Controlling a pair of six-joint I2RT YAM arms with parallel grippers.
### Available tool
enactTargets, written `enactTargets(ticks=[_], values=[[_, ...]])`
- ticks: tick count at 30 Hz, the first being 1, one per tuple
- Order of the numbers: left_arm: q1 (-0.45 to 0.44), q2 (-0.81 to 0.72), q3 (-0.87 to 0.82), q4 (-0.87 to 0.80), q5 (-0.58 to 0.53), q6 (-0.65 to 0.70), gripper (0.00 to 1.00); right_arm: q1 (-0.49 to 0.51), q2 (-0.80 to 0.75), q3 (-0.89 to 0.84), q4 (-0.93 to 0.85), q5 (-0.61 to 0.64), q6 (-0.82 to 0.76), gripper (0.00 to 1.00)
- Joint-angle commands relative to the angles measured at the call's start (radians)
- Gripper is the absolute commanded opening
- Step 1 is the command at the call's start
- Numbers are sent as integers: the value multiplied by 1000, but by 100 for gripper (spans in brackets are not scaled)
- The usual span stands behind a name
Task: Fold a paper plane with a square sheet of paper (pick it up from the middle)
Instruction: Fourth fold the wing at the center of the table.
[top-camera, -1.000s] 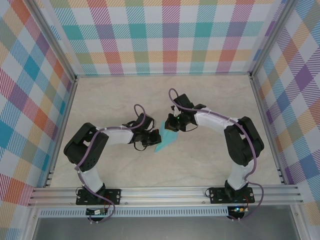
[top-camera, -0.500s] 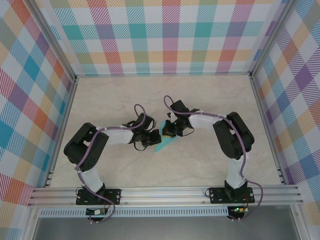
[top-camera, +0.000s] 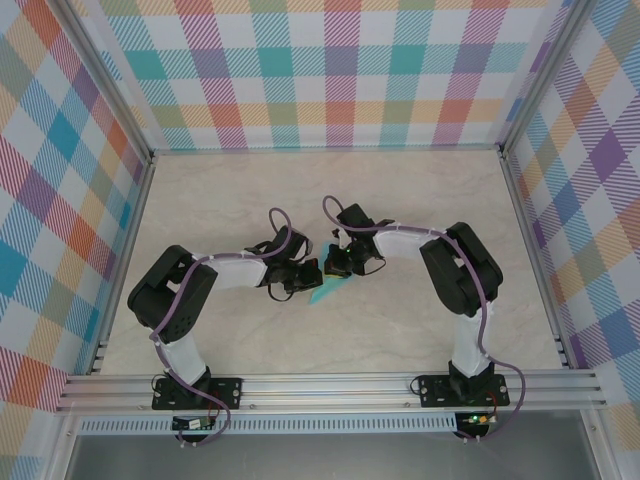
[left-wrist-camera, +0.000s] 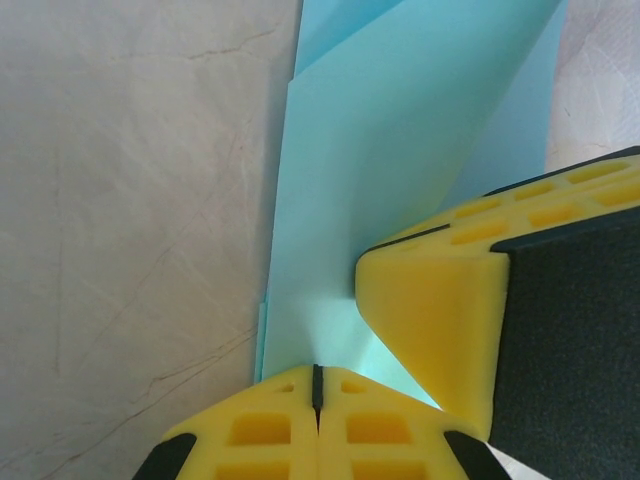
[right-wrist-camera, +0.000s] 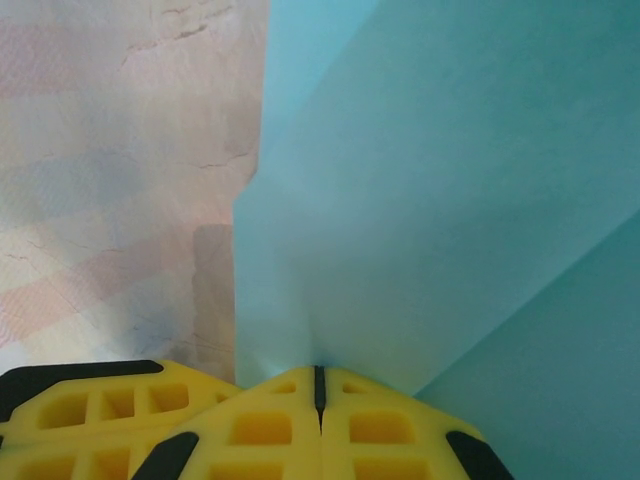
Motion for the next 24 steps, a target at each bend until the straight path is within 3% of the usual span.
enactTargets(ticks=[1,11,24], values=[[-7,42,-45,-193,-30,23,0,-19,-15,-42,-50,128,-37,0],[-7,39,-58,-183,-15,31,0,-75,-107,-66,42,95,-24,0],[-7,49,-48,-169,-5,31,0,17,-48,-58,138,-8,-21,0]])
